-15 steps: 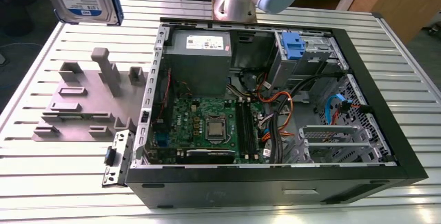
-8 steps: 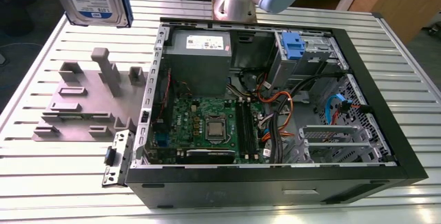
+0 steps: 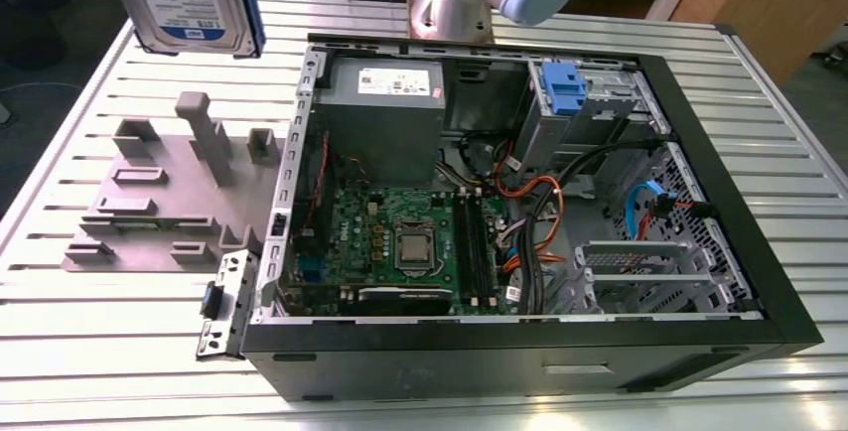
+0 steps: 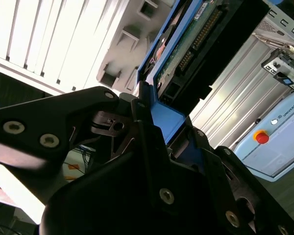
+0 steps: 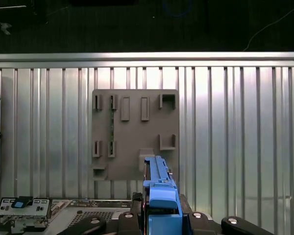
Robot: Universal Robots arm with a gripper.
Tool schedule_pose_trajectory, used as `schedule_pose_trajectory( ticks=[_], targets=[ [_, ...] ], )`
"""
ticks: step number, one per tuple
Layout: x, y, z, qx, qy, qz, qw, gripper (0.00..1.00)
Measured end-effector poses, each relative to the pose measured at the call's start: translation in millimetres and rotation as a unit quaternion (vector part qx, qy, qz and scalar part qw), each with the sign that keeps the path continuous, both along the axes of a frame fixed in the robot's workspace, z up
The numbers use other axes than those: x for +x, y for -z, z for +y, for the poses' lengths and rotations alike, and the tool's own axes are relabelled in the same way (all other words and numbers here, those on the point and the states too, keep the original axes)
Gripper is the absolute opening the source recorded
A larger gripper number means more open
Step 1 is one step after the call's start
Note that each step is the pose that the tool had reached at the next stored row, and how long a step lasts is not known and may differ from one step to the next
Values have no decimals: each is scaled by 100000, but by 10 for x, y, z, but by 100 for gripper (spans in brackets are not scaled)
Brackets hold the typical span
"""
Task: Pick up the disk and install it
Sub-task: 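Pick up the disk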
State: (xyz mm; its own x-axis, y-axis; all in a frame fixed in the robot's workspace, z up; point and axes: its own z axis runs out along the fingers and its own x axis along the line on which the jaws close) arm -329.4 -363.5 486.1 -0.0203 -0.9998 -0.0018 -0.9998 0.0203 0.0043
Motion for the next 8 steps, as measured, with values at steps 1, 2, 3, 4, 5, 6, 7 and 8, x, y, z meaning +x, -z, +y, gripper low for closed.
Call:
schedule_pose_trajectory(
  ticks=[1, 2, 3, 4, 5, 6, 7, 8],
  targets=[
    [15, 0, -1, 1, -1, -3, 100000, 36],
    [29, 0, -2, 0, 0, -1, 100000, 36],
    [46, 0, -3, 0, 0, 3, 100000, 36],
    [61, 1, -5, 3, -2, -4, 100000, 36],
    [77, 1, -7, 3, -1, -5, 100000, 36],
    [93, 0, -8, 2, -1, 0, 100000, 36],
    [108, 1, -9, 3, 0, -2, 100000, 36],
    [122, 1, -10, 2, -1, -2, 100000, 36]
  ],
)
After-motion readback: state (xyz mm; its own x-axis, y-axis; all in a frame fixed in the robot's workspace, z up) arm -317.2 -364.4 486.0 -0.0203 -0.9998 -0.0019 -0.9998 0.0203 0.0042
